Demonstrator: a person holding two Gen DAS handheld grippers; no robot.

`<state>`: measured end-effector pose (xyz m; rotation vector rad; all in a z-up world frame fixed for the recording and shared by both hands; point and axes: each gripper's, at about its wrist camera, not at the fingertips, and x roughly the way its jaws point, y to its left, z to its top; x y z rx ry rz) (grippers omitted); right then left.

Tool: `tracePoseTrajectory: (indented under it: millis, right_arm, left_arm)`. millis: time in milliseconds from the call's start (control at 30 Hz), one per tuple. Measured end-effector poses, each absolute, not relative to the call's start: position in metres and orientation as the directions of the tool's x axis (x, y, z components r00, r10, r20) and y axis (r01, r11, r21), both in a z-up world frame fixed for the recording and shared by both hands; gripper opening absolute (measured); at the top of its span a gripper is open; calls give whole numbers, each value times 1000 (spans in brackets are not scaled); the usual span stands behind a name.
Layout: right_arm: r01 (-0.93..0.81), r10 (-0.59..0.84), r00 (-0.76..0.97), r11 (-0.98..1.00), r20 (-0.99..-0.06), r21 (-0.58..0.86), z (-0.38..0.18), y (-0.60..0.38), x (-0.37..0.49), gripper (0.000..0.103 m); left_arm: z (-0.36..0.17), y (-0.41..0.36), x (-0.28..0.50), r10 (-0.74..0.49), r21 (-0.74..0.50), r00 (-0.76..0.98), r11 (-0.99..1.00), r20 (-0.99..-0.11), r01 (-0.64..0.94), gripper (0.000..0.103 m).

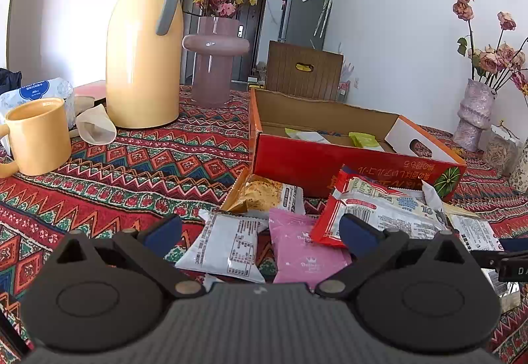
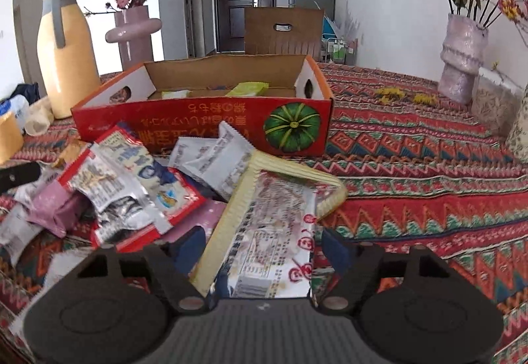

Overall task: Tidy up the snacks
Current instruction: 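Grasp the white-and-red printed bar packet with the right tool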

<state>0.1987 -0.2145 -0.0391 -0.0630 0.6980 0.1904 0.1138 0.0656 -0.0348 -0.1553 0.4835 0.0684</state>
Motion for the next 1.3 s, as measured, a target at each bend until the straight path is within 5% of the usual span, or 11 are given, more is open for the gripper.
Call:
tracePoseTrajectory:
  millis: [133, 667, 733, 900, 1300]
  right_arm:
    - [-189, 143, 730, 982, -668, 3, -44, -219, 201, 68]
    - [-148, 119, 723, 989, -681, 16, -58, -220, 199, 97]
    - [-156, 128, 731, 988, -670, 18, -57, -219, 197, 89]
    - [-182, 156, 755, 983, -637, 26, -54, -220, 188, 39]
    - [-129, 163, 896, 986, -413, 109, -41, -248, 176, 32]
  left_arm:
    - [-35, 66, 114, 28, -135, 882, 985, -471, -104, 103]
    - [-36, 68, 115, 34, -142, 877, 983, -479, -115, 103]
    - [-36, 68, 114, 36, -142, 878, 983, -477, -117, 103]
    - [-36, 68, 114, 36, -143, 878, 983, -476, -117, 103]
    - [-37, 67, 115, 38, -139, 877, 983, -478, -118, 103]
